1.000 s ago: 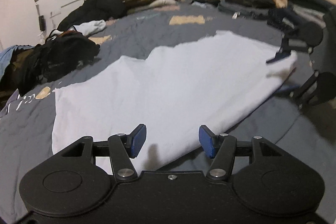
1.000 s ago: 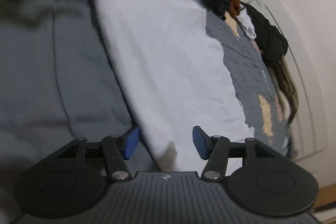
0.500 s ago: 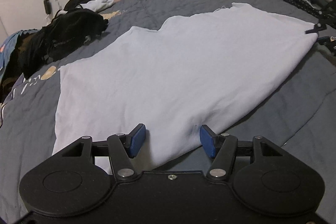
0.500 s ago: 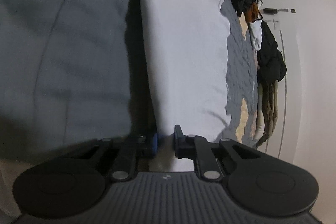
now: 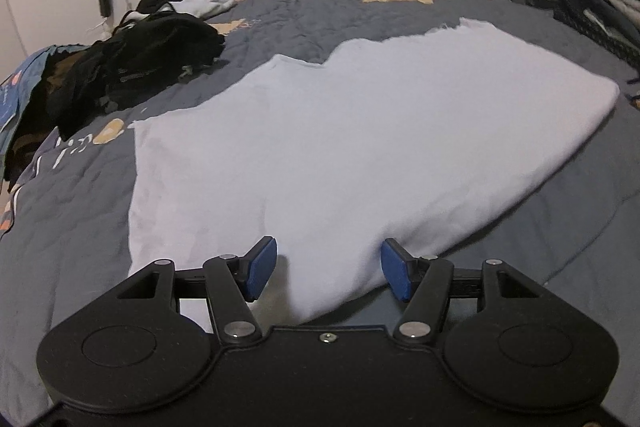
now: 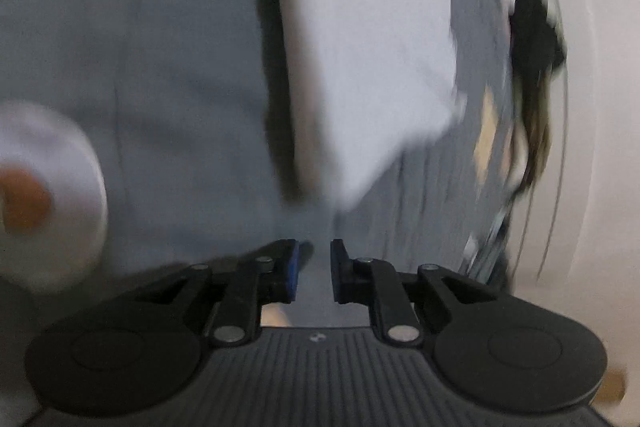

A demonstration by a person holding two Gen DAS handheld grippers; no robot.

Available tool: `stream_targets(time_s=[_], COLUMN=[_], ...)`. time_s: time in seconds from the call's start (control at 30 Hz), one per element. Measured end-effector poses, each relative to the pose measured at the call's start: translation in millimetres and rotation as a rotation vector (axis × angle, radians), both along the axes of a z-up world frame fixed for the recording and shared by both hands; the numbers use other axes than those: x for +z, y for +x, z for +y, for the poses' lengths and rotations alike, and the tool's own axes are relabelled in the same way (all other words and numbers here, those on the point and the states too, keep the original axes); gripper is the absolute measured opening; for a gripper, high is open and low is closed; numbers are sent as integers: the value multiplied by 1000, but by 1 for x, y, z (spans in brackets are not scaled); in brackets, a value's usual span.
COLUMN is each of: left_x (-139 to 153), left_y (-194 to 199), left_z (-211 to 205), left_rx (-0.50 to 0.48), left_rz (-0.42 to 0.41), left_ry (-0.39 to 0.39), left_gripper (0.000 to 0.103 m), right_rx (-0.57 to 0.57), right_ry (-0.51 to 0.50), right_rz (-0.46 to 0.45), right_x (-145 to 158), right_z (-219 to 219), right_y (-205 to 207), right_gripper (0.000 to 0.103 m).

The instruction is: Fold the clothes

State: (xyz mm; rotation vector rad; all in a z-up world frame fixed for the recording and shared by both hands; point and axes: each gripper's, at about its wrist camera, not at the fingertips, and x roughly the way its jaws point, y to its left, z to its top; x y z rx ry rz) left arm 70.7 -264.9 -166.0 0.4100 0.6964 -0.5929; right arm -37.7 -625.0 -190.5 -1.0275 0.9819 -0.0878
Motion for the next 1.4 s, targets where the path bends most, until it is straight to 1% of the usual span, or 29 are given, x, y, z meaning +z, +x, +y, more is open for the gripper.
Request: stream_targets(time_s=[0.1, 0.13, 0.23, 0.27, 0.3, 0.37, 0.43, 0.47, 0.5, 0.53, 0.6, 0.73, 0.77, 0.8, 0.87, 0.9, 0.97, 1.03, 1.1, 1.17, 1.23, 1.33, 1.37, 1.4], left_x=[8, 11, 24, 29, 37, 53, 66, 69, 71, 69, 63, 37, 28, 19, 5, 0, -10, -19, -28, -38, -48, -55, -55, -55], left_y=[5, 7, 16, 19, 22, 27, 31, 33, 33, 31, 23, -1, -4, -6, -7, -6, -4, -2, 3, 9, 13, 19, 22, 24], left_z=[7, 11, 28, 35, 42, 60, 84, 96, 107, 116, 129, 148, 151, 152, 150, 149, 147, 146, 145, 145, 147, 145, 144, 143], left_rx=[39, 59, 125, 145, 162, 207, 286, 333, 384, 420, 475, 567, 588, 607, 635, 645, 664, 714, 766, 823, 875, 911, 919, 929], left_rz=[7, 15, 42, 48, 49, 50, 79, 102, 130, 154, 195, 276, 307, 340, 380, 395, 423, 443, 440, 443, 446, 428, 421, 413], left_ry=[-49, -74, -158, -187, -217, -282, -393, -454, -512, -554, -619, -724, -741, -753, -762, -780, -830, -880, -910, -921, -961, -1014, -1025, -1035], left_gripper=[58, 58, 58, 58, 58, 60, 66, 69, 69, 69, 69, 67, 64, 55, 50, 50, 50, 50, 51, 51, 51, 50, 47, 35], right_rx=[-110, -159, -319, -372, -425, -498, -540, -561, -583, -597, -619, -664, -672, -679, -717, -738, -745, -746, -748, -749, -754, -746, -743, -740], right_ry=[47, 116, 372, 457, 542, 750, 949, 1059, 1171, 1205, 1222, 1257, 1240, 1215, 1217, 1221, 1243, 1266, 1290, 1322, 1346, 1340, 1337, 1334], right_rz=[-32, -95, -335, -415, -496, -610, -674, -706, -738, -737, -712, -662, -637, -608, -573, -557, -563, -573, -583, -593, -598, -597, -596, -595], right_x=[9, 23, 76, 94, 112, 143, 165, 172, 178, 172, 152, 113, 100, 87, 69, 61, 59, 59, 59, 57, 55, 54, 53, 53], right_z=[-11, -11, -8, -7, -6, 0, 7, 10, 13, 19, 32, 57, 61, 63, 61, 60, 58, 56, 53, 48, 45, 44, 44, 44], right_y=[3, 5, 8, 9, 10, 12, 5, 3, 1, -1, -6, -16, -15, -14, -12, -11, -12, -13, -14, -12, -11, -9, -8, -7], right_gripper=[14, 15, 21, 26, 33, 42, 44, 46, 51, 53, 58, 59, 59, 59, 59, 59, 59, 59, 59, 59, 59, 59, 59, 59])
